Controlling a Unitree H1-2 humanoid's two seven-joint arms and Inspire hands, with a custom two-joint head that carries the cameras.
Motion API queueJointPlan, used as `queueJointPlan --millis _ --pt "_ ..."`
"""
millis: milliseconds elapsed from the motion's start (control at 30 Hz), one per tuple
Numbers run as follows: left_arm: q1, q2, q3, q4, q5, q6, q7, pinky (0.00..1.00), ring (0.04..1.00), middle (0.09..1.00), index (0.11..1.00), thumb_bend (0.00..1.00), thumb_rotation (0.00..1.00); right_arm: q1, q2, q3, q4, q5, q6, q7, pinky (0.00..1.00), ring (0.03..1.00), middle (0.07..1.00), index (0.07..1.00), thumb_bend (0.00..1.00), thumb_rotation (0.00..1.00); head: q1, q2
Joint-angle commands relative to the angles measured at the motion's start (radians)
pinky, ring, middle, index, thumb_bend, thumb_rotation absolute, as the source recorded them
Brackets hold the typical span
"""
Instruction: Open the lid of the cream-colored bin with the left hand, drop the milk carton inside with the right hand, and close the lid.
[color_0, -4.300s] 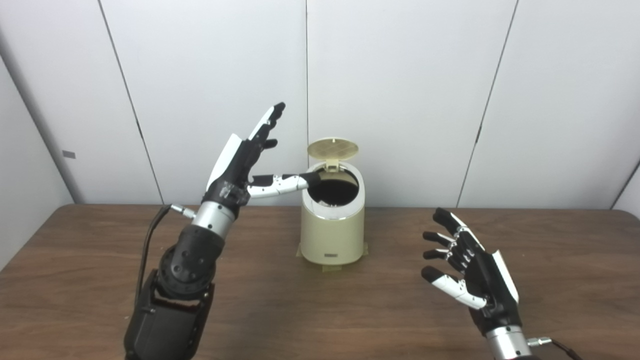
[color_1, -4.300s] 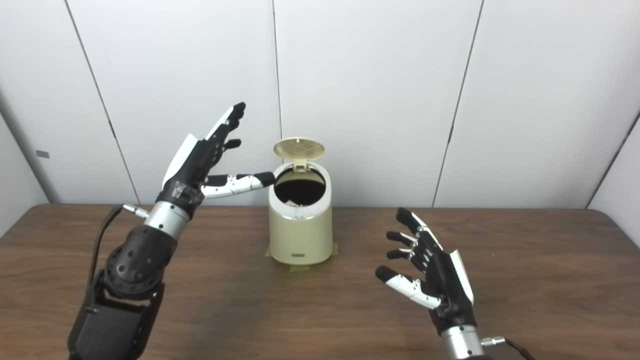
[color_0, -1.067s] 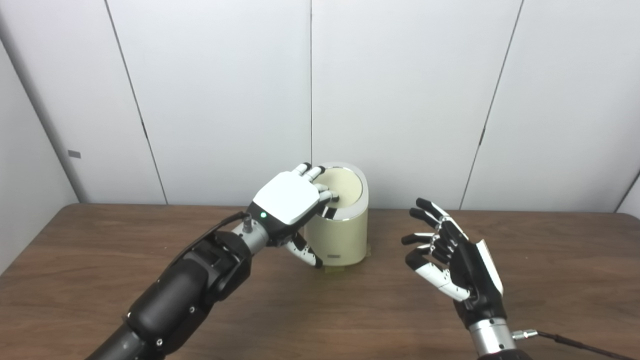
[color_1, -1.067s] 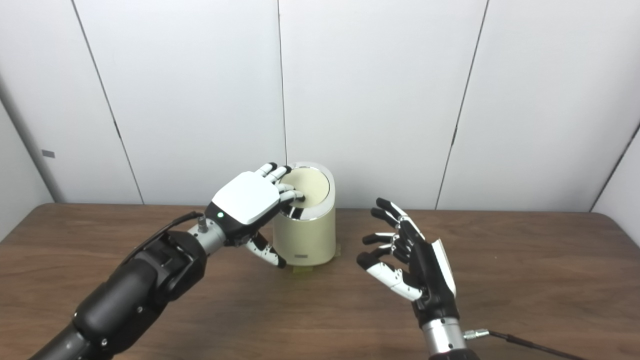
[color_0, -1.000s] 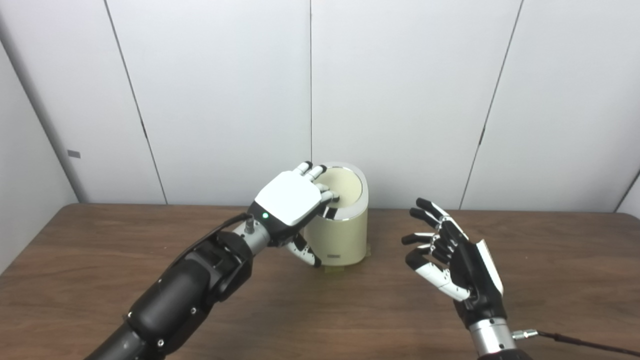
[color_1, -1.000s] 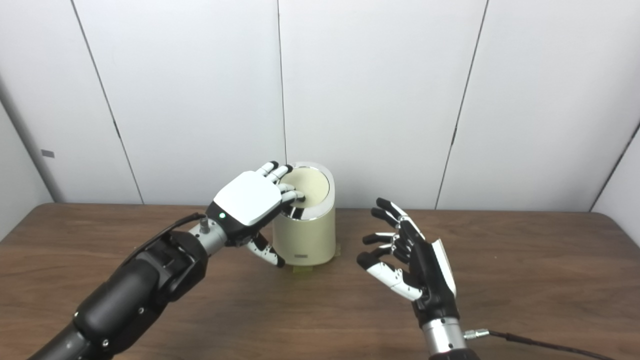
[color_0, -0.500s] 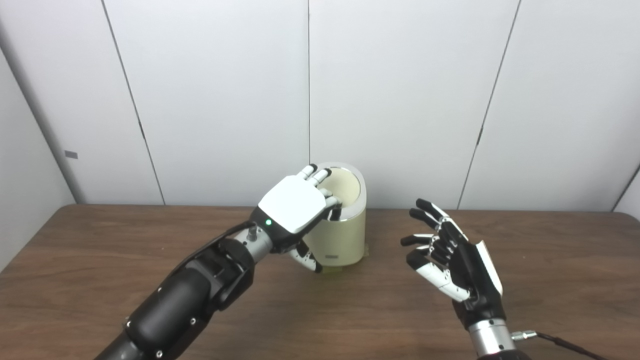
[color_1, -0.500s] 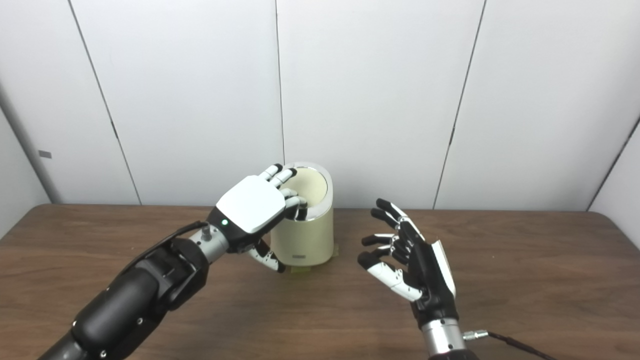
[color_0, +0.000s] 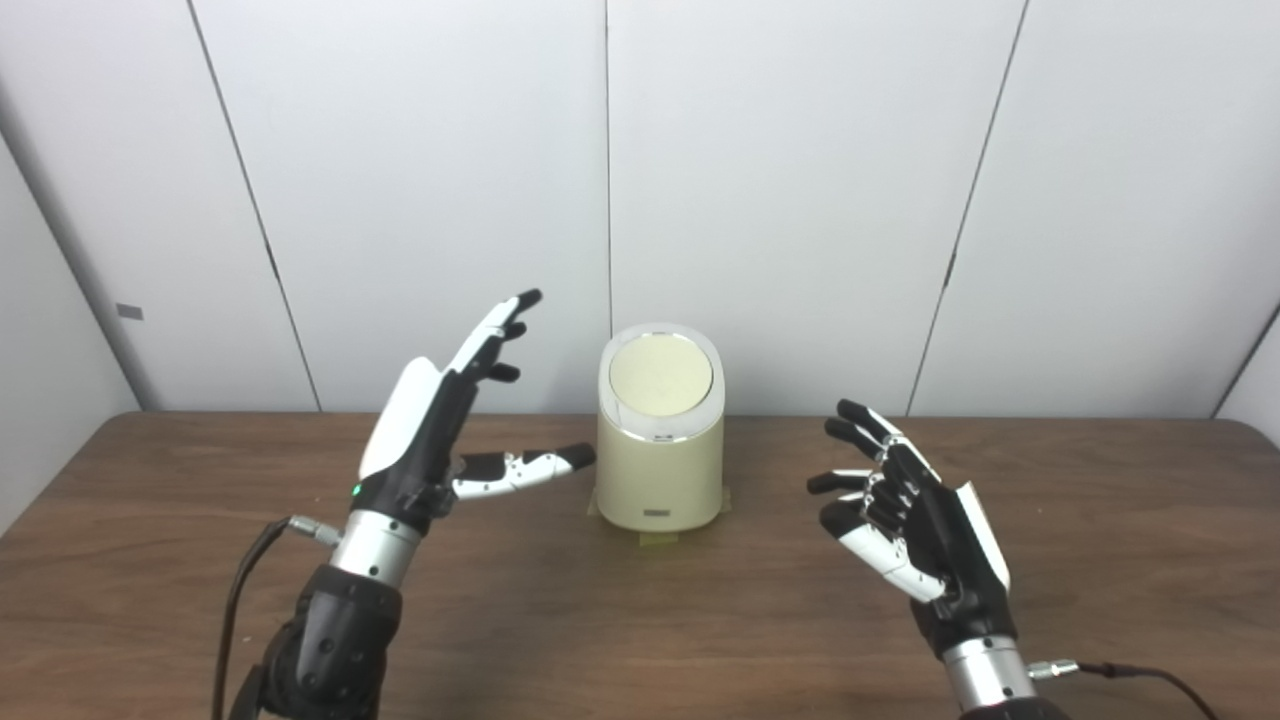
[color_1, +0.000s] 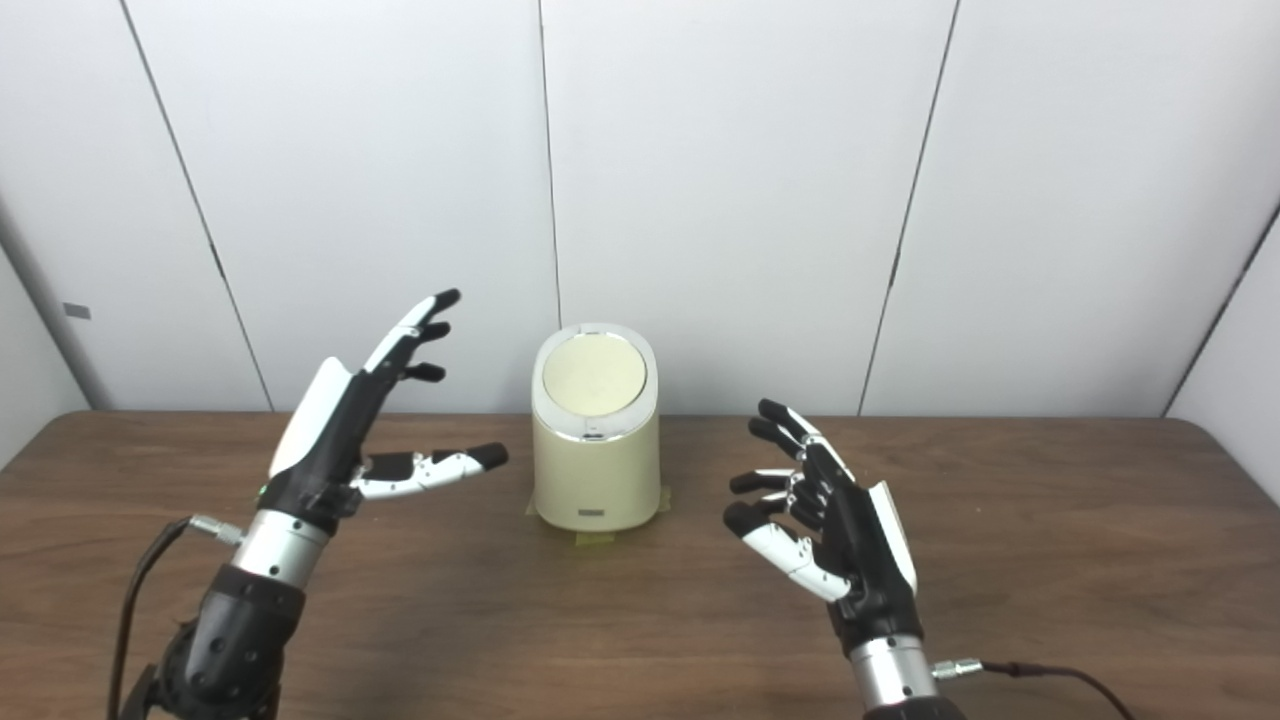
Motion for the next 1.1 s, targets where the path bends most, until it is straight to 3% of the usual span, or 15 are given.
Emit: queueJointPlan --millis 0,133,233,333,433,633,1067 --pt "0.019 -0.020 0.010 -0.035 -0.062 0.011 0.012 0.64 0.836 0.898 0.900 0.76 0.27 -0.030 -0.006 -0.007 -0.006 0.011 -0.051 -0.001 0.46 0.612 0.831 0.843 0.80 0.57 0.001 0.000" --pt "0.087 -0.038 0.031 -0.046 -0.148 0.040 0.005 0.64 0.763 0.815 0.853 0.75 0.28 -0.028 -0.014 -0.010 0.005 0.015 -0.066 0.003 0.47 0.622 0.833 0.841 0.80 0.56 0.000 0.002" --pt "0.128 -0.042 0.038 -0.043 -0.192 0.049 0.003 0.61 0.706 0.774 0.812 0.72 0.26 -0.025 -0.015 -0.015 0.006 0.024 -0.063 0.002 0.48 0.635 0.837 0.835 0.77 0.49 -0.005 0.003" --pt "0.153 -0.038 0.037 -0.031 -0.194 0.050 0.007 0.51 0.611 0.683 0.710 0.66 0.25 -0.020 -0.013 -0.021 0.001 0.028 -0.053 -0.003 0.50 0.672 0.846 0.832 0.78 0.44 -0.005 0.004" --pt "0.161 -0.045 0.041 -0.019 -0.210 0.069 0.011 0.46 0.564 0.636 0.675 0.63 0.22 -0.016 -0.016 -0.022 0.013 0.030 -0.074 -0.002 0.52 0.699 0.853 0.833 0.78 0.42 0.000 0.001" --pt "0.159 -0.049 0.046 -0.020 -0.229 0.078 0.020 0.51 0.651 0.714 0.741 0.64 0.24 -0.019 -0.026 -0.025 0.036 0.066 -0.091 0.017 0.58 0.772 0.883 0.841 0.77 0.36 0.006 0.000" --pt "0.142 -0.036 0.047 0.004 -0.243 0.054 0.015 0.52 0.680 0.753 0.786 0.68 0.27 -0.027 -0.019 -0.001 0.013 0.023 -0.058 0.011 0.65 0.787 0.896 0.870 0.82 0.33 -0.015 -0.004"
